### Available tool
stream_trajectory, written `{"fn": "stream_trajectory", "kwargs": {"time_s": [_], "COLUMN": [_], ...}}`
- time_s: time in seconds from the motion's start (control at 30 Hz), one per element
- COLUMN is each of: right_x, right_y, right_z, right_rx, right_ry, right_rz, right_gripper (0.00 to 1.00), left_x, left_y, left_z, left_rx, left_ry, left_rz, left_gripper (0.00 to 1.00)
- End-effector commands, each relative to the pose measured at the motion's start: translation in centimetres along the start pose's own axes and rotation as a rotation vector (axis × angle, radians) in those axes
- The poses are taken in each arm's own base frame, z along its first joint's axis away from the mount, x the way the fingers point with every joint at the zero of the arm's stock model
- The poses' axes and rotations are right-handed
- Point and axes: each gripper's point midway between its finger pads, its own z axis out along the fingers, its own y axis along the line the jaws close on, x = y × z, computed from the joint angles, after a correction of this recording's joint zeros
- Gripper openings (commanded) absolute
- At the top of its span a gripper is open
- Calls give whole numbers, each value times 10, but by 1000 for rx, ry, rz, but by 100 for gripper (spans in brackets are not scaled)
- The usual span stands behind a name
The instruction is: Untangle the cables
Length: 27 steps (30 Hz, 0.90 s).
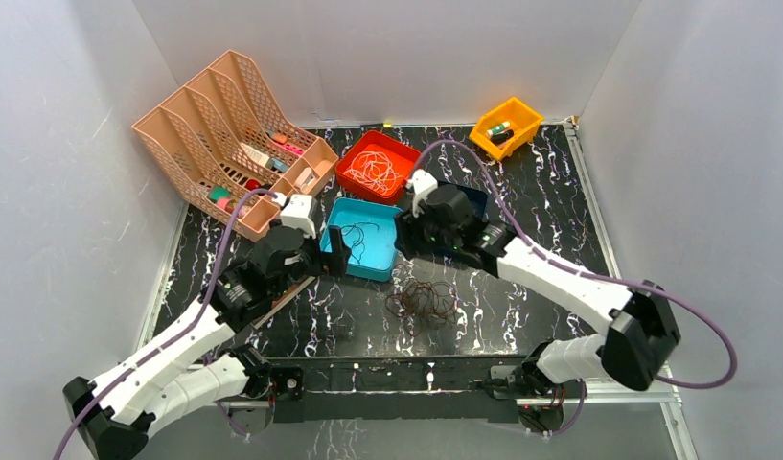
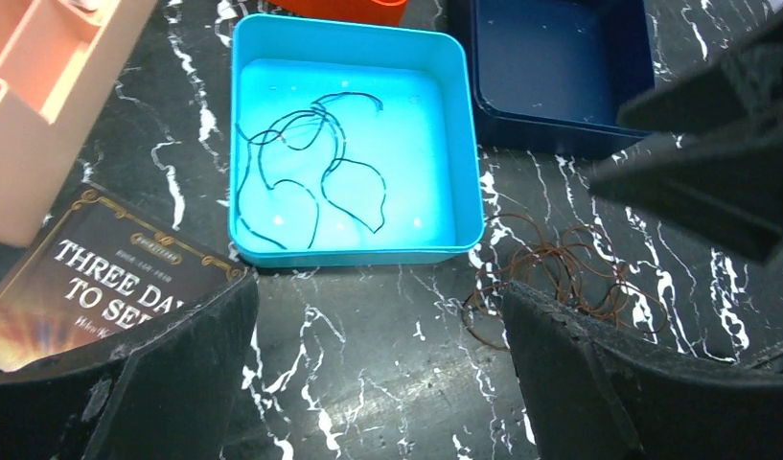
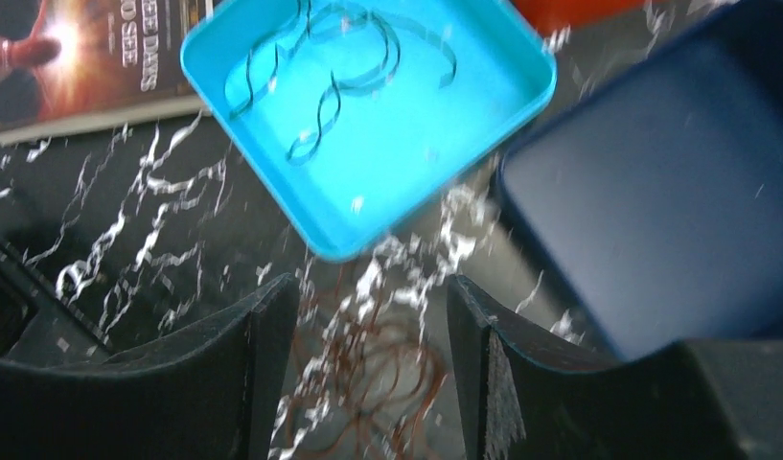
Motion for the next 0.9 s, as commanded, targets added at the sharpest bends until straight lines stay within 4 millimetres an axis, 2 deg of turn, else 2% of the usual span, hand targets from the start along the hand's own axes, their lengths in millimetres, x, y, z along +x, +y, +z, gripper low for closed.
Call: {"fn": "stream_trajectory", "kwargs": {"time_s": [0.0,0.13,0.23,0.43,0.7,0.87], "right_x": [21,45,54,62,74,74], "right_y": [5,11,13,8,-4,-12], "right_z": [-35,-45,-38,-6,37,56], "right_rx": [-13,-47,-59,-45,-34,-30], "right_ry": [26,68,85,154,197,185], "right_rz": [145,203,223,265,313,323], "right_gripper": [65,65,65,65,56,54], "left_x": [0,5,4,4,5,6], "left_y": [-21,-33,-38,-39,-33,-31], "left_z": [12,24,28,26,19,17], "left_rx": [96,138,155,161,149,148], "left_ry": [6,30,30,30,13,11], "left_rz": [8,10,5,12,-9,-13], "left_gripper": [98,97,97,97,97,96]}}
